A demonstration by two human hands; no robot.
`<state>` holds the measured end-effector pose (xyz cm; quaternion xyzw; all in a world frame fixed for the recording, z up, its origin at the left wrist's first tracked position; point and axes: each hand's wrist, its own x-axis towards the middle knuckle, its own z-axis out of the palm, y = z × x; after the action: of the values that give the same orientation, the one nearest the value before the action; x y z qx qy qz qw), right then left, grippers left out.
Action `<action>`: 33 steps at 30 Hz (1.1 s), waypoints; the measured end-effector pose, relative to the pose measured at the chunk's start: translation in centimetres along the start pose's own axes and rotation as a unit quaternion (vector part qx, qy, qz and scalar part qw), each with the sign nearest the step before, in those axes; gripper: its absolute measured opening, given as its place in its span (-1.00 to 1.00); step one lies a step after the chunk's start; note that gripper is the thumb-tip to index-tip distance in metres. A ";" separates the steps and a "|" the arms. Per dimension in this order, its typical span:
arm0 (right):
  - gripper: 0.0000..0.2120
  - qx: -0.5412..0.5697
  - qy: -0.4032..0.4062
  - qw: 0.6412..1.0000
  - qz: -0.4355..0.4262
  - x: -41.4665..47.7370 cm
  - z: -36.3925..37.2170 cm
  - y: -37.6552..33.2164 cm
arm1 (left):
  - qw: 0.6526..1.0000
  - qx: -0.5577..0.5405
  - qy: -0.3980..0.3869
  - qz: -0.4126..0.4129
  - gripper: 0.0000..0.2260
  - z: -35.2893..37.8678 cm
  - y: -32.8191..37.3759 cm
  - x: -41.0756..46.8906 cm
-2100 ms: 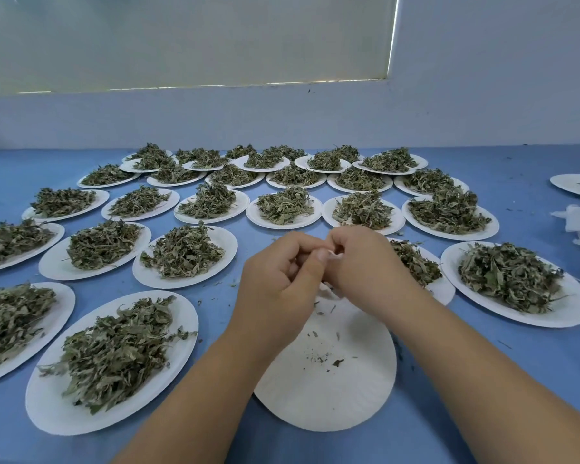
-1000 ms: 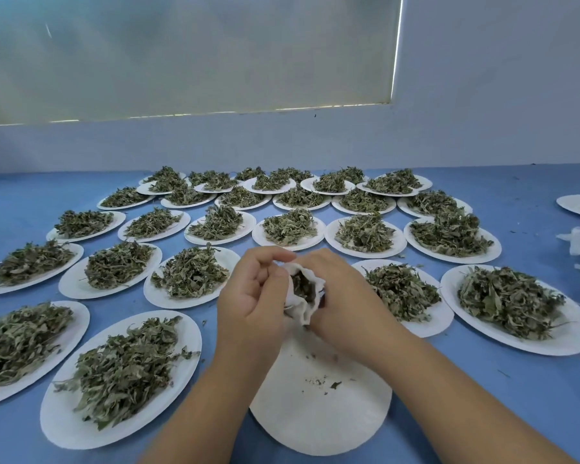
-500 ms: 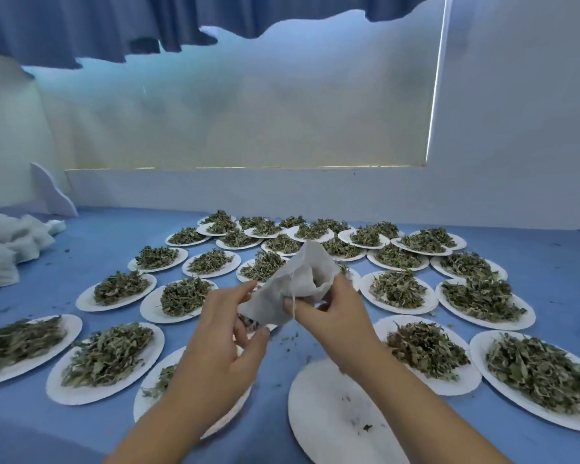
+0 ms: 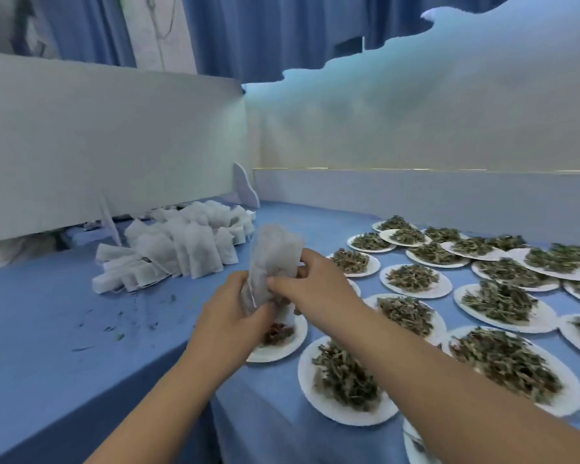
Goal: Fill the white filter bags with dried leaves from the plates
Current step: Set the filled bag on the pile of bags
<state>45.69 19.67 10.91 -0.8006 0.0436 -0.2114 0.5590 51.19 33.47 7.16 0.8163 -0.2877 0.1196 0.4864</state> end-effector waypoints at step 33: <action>-0.89 0.031 -0.051 0.986 0.154 1.3 -4.6 6.0 | 0.990 -0.104 -0.012 -0.091 -0.84 3.4 -4.7 8.0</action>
<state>46.10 13.03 7.08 -0.7762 0.1313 -0.0824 0.6112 60.12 29.45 5.85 0.7856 -0.2289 0.0345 0.5738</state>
